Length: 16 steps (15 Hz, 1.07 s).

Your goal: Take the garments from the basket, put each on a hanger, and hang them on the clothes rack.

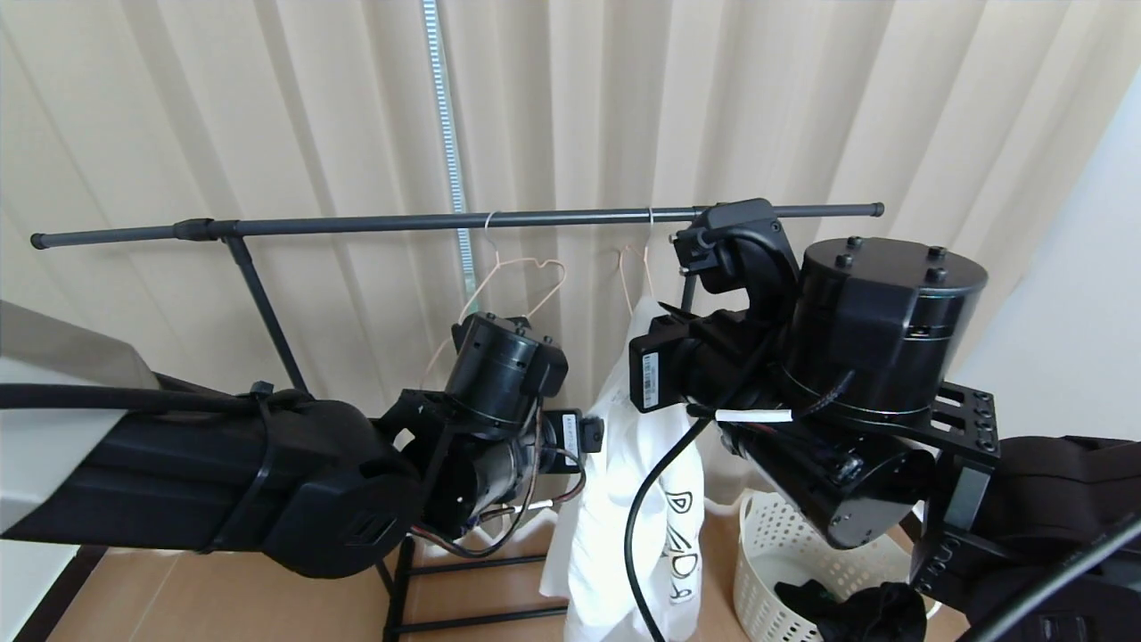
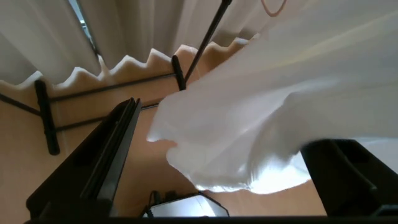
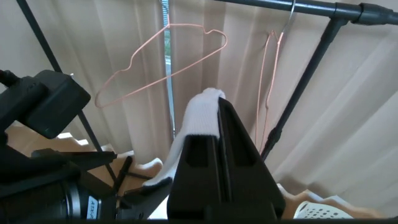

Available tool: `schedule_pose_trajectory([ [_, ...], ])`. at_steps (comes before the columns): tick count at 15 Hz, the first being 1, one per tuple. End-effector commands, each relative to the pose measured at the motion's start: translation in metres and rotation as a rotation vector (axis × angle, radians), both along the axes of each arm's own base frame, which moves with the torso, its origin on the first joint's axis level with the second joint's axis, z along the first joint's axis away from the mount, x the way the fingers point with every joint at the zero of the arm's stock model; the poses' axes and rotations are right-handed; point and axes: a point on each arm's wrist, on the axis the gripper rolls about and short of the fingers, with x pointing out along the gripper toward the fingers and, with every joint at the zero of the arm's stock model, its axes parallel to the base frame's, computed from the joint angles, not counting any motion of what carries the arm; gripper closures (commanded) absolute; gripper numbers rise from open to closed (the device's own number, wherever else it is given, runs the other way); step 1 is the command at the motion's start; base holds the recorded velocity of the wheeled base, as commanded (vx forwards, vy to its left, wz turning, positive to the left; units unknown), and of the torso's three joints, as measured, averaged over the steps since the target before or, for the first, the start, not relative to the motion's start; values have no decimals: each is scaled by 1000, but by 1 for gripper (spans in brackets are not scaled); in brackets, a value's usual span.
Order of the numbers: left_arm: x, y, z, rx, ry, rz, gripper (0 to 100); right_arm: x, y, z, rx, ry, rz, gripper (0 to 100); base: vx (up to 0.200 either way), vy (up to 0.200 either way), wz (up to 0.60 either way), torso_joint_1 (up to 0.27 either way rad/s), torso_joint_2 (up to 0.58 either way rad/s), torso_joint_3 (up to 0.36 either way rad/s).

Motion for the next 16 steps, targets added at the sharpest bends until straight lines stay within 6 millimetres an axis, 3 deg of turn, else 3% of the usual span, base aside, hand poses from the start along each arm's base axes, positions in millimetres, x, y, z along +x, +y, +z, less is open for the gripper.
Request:
schedule_pose_trajectory([
  [1,1,-1,-6,13,11,4,0,-3,-4,4,10,-8,0,100,0,0,0,0,0,0],
  [5,-6,3,-18,62,35,21,0,-20,-25,16,12,-33,1,100,0,0,0,0,0,0],
  [8,-11,4,-19,74,37,17,0,-23,-33,11,-7,-21,-7,100,0,0,0,0,0,0],
  [14,-37,5,-4,81,-4,-28,0,1,-55,7,-36,-63,-108,100,0,0,0,0,0,0],
  [15,-42,2,-9,101,2,-34,100,12,-57,1,-54,-81,-135,100,0,0,0,0,0,0],
  [16,-44,1,-9,102,1,-40,100,17,-58,1,-58,-99,-149,100,0,0,0,0,0,0],
])
